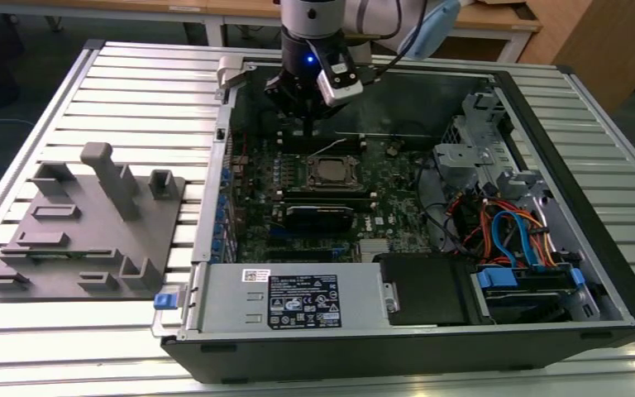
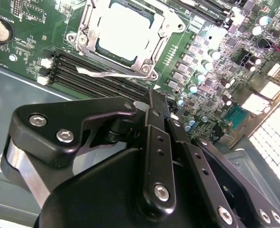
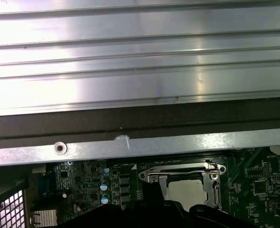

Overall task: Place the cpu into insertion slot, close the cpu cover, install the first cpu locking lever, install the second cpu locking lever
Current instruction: 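Install the first cpu locking lever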

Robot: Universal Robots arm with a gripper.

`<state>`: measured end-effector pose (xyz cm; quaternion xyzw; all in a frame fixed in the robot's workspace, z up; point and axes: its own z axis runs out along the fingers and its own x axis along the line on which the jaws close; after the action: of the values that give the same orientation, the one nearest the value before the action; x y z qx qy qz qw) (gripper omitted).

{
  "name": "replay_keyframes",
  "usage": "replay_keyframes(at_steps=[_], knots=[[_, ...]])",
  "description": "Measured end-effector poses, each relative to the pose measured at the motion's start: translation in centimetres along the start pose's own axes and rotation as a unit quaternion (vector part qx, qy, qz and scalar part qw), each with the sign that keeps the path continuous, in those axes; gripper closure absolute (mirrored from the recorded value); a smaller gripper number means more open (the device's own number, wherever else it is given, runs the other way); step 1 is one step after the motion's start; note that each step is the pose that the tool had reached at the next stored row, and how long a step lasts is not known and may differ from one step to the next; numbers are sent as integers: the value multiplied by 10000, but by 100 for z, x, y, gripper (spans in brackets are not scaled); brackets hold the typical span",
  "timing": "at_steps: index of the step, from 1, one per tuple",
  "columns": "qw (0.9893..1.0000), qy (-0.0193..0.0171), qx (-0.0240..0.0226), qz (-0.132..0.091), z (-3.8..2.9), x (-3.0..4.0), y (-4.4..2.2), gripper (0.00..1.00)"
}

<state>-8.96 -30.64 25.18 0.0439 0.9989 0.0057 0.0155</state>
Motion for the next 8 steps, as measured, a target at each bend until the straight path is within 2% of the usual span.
replay_keyframes(at_steps=[6,8], knots=[[10000,0,-1,3,2,-7,-2,90],[10000,5,-60,15,7,-13,-10,90]])
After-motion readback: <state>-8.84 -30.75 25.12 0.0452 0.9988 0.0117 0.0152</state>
